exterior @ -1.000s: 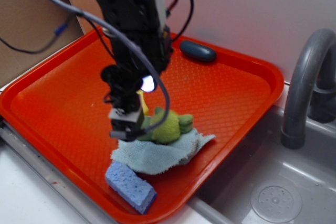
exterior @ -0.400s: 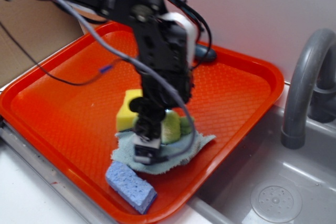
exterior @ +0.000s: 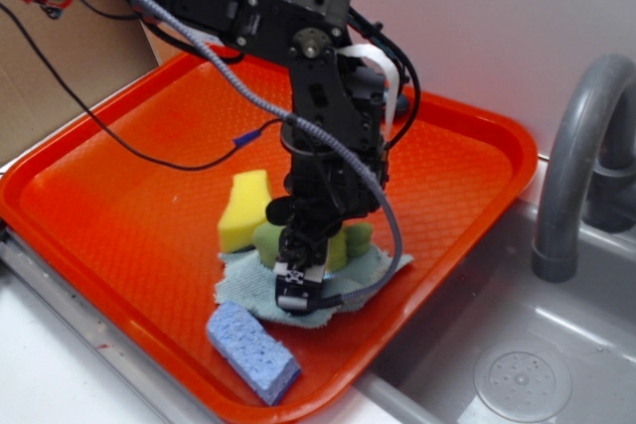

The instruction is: Grab the green animal.

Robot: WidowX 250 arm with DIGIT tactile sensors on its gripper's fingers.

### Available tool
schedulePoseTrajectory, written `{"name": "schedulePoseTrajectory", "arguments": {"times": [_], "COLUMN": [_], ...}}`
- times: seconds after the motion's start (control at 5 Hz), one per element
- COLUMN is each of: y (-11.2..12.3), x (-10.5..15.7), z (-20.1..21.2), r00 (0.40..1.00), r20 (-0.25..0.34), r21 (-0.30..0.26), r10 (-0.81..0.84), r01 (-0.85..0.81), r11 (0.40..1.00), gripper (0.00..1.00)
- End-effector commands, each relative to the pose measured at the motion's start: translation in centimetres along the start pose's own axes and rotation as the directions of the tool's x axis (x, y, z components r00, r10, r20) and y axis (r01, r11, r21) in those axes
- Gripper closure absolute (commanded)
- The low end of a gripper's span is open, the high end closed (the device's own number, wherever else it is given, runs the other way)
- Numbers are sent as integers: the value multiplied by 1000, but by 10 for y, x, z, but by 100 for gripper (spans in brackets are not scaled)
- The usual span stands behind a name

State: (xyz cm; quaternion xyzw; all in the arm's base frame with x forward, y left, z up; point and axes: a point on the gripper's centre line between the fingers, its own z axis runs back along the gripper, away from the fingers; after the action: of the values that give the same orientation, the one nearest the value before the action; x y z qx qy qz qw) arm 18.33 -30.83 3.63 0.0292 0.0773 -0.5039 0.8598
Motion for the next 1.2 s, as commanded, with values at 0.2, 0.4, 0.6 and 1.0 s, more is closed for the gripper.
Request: {"name": "schedulePoseTrajectory", "arguments": {"times": [0.2,0.4,0.6,1.0], "y": [19,24,28,-13], "x": [-56,-79,-112,-193], "z": [73,105,138,198], "r00": [957,929,870,609], "r20": [169,175,172,183], "r21": [-246,-235,-209,-149], "r10": [237,326,462,771], "r01": [-192,-282,-426,-758], "r11": [950,930,880,634], "gripper": [100,100,100,100]}}
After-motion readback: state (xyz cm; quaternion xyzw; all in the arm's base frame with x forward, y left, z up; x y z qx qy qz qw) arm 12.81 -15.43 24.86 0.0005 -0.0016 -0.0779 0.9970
